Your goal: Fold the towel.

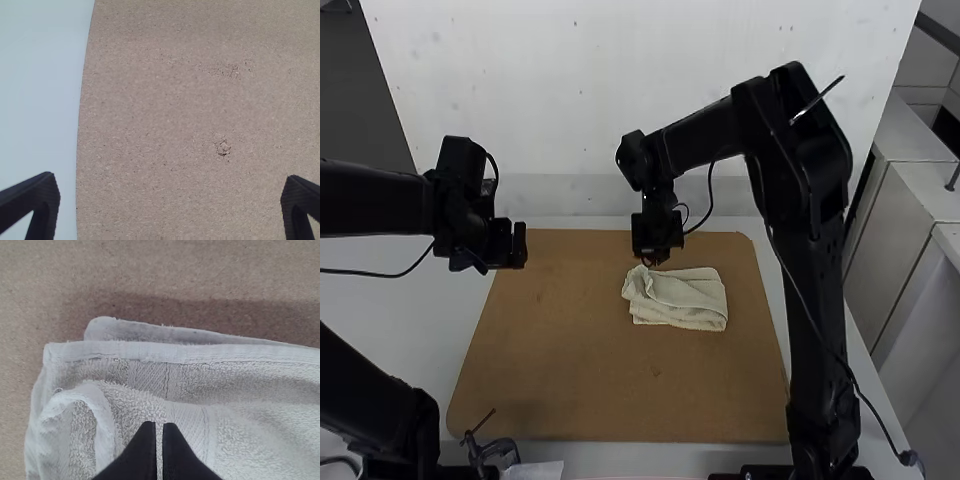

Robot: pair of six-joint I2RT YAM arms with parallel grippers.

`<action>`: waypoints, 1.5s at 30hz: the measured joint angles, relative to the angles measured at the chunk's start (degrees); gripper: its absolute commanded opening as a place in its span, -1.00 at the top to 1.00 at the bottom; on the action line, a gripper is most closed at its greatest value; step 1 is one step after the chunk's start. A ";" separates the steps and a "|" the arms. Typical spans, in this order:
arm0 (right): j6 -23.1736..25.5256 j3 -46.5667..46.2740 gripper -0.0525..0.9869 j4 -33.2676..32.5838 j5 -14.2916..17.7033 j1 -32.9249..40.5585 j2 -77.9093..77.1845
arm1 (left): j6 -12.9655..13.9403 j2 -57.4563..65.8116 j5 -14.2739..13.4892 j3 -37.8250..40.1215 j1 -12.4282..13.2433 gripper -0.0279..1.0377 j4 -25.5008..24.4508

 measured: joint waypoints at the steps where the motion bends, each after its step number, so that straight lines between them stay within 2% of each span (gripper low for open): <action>1: -0.02 0.00 0.87 0.02 0.02 0.39 1.44 | 0.00 0.02 0.00 -0.52 0.00 -0.92 -0.02; 9: -0.04 3.39 0.87 -0.28 0.42 3.23 7.87 | 0.00 0.00 0.00 -1.40 0.00 -0.92 -0.17; 36: 0.00 6.49 0.86 -2.21 0.61 8.31 9.27 | 0.42 0.00 0.00 -1.40 0.00 -0.92 0.11; 37: 0.00 6.67 0.81 -2.25 0.61 8.31 9.27 | 0.42 0.00 0.00 -1.40 0.00 -0.92 0.15; 39: 0.00 6.97 0.44 -2.73 0.61 8.31 9.27 | 0.48 0.00 0.00 -1.40 0.15 -0.92 0.28; 42: 0.09 7.19 -0.58 -4.66 0.61 8.07 8.85 | 0.81 0.00 0.02 -1.42 0.92 -0.92 0.46; 43: 0.02 7.19 -0.77 -5.29 0.59 7.82 8.24 | 0.87 0.00 0.02 -1.40 1.18 -0.92 0.50; 45: 0.00 7.19 -0.81 -6.49 0.55 7.23 6.27 | 1.01 0.00 0.00 -1.40 1.53 -0.92 0.50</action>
